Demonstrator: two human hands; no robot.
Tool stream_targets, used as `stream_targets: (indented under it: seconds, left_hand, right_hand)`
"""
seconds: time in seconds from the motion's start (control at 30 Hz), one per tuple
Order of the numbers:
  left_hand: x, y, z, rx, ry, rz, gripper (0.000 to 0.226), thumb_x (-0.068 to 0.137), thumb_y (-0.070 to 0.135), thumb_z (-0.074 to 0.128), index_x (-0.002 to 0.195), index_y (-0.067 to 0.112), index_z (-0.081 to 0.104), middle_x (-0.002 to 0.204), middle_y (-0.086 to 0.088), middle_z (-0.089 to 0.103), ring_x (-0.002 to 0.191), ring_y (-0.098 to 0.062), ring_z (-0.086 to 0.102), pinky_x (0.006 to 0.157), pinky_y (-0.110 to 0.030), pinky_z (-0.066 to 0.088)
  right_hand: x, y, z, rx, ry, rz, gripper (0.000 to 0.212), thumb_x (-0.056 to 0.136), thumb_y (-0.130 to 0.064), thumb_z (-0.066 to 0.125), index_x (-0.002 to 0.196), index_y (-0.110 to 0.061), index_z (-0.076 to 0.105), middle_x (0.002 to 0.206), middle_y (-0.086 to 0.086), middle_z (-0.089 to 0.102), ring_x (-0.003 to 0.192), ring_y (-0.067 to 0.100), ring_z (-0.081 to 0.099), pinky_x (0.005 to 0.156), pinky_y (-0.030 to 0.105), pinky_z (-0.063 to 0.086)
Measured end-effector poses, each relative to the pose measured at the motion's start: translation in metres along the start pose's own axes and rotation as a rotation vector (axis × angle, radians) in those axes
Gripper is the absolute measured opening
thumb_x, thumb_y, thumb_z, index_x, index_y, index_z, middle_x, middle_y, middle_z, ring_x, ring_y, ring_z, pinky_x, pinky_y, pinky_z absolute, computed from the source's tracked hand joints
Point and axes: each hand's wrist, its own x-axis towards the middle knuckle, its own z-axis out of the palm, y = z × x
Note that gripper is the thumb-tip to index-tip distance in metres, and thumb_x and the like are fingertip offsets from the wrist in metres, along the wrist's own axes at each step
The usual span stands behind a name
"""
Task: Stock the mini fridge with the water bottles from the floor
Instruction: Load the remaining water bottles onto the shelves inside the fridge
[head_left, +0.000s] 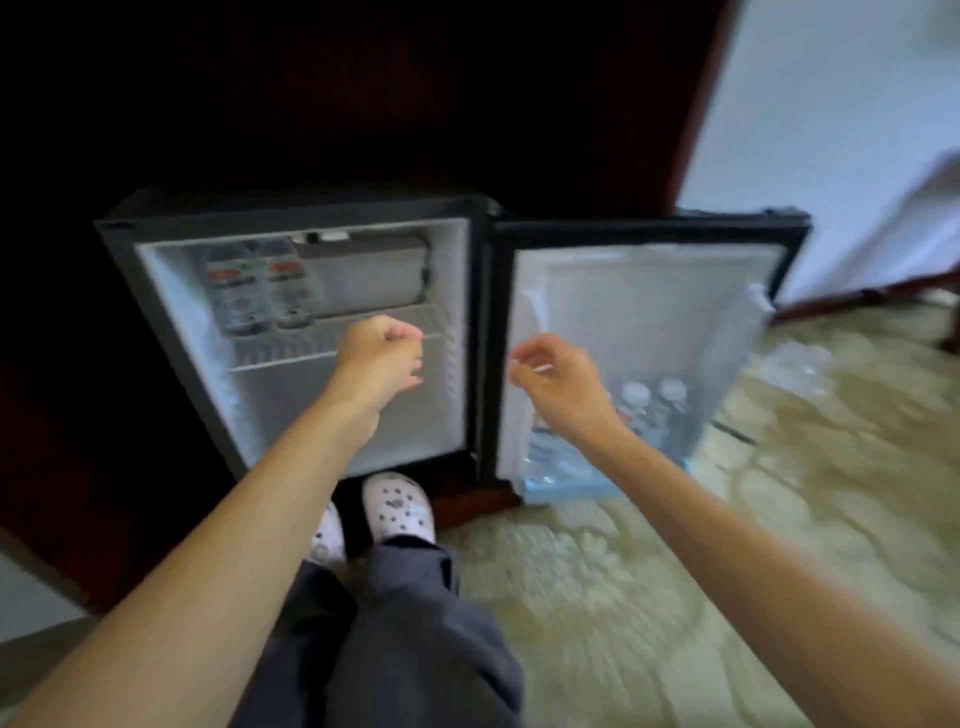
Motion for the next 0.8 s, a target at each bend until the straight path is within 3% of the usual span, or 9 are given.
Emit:
stream_targets:
  seconds: [0.1,0.2,0.27,0.37,0.43,0.57,0.7,0.8]
  left_hand:
    - [-0.06,0.005,0.059,-0.057,-0.173,0.004,0.027,0.093,0.003,0.04,0.072,0.016,0.05,0.075,-0.007,0.056,0.066,-0.014,0.055,0.062,-0.019,0.049]
    - [-0.116,-0.004,0.124,-0.045,-0.344,0.0,0.025,0.092,0.006,0.044,0.072,0.017,0.052,0.075,-0.006,0.058,0.065,-0.013,0.056,0.059,-0.018,0.05]
    - [-0.155,-0.016,0.166,-0.054,-0.473,-0.041,0.024,0.093,0.005,0.043,0.073,0.016,0.052,0.074,-0.005,0.057,0.063,-0.012,0.055,0.053,-0.015,0.049]
    - [-0.217,-0.04,0.225,-0.003,-0.639,-0.111,0.026,0.093,0.005,0.042,0.072,0.016,0.051,0.072,-0.005,0.056,0.063,-0.013,0.054,0.056,-0.019,0.048]
    - [-0.257,-0.06,0.258,0.065,-0.764,-0.155,0.027,0.093,0.002,0.042,0.07,0.016,0.05,0.069,-0.005,0.054,0.056,-0.011,0.055,0.046,-0.014,0.046]
    - [-0.328,-0.097,0.309,0.225,-0.991,-0.179,0.029,0.092,0.0,0.039,0.069,0.014,0.048,0.064,-0.005,0.05,0.028,0.003,0.048,0.034,-0.009,0.037]
    - [-0.393,-0.129,0.338,0.431,-1.19,-0.15,0.029,0.092,0.0,0.039,0.067,0.015,0.044,0.063,-0.005,0.046,0.036,-0.001,0.047,0.035,-0.012,0.035]
    - [-0.433,-0.147,0.346,0.609,-1.361,-0.057,0.026,0.09,0.0,0.044,0.07,0.016,0.048,0.066,-0.002,0.045,0.055,-0.008,0.045,0.049,-0.02,0.038]
  right_hand:
    - [-0.063,0.033,-0.079,-0.079,0.132,0.067,0.015,0.083,-0.006,0.058,0.096,-0.008,0.064,0.083,0.003,0.063,0.07,0.011,0.056,0.067,0.014,0.044]
    - [-0.136,0.075,-0.136,-0.121,0.188,0.211,0.013,0.083,-0.007,0.059,0.09,-0.018,0.059,0.073,-0.011,0.055,0.069,0.01,0.055,0.065,0.018,0.045]
    - [-0.186,0.102,-0.163,-0.127,0.233,0.309,0.014,0.082,-0.004,0.059,0.092,-0.014,0.061,0.072,-0.009,0.053,0.069,0.012,0.054,0.07,0.026,0.045]
    - [-0.26,0.135,-0.193,-0.146,0.304,0.429,0.018,0.083,-0.002,0.058,0.1,0.0,0.063,0.079,0.001,0.055,0.064,0.011,0.048,0.06,0.016,0.037]
    - [-0.308,0.159,-0.207,-0.164,0.335,0.529,0.02,0.083,-0.003,0.058,0.102,0.0,0.063,0.082,0.003,0.056,0.068,0.012,0.049,0.057,0.013,0.034]
    - [-0.396,0.206,-0.227,-0.144,0.448,0.716,0.019,0.083,-0.005,0.058,0.101,-0.002,0.063,0.079,0.0,0.056,0.078,0.016,0.052,0.07,0.023,0.038]
    - [-0.476,0.238,-0.239,-0.243,0.556,0.974,0.024,0.085,-0.011,0.055,0.107,-0.004,0.06,0.104,0.013,0.065,0.099,0.027,0.059,0.082,0.031,0.042]
    - [-0.529,0.259,-0.24,-0.368,0.597,1.164,0.04,0.087,-0.017,0.054,0.125,-0.005,0.048,0.132,0.016,0.047,0.12,0.033,0.045,0.099,0.039,0.037]
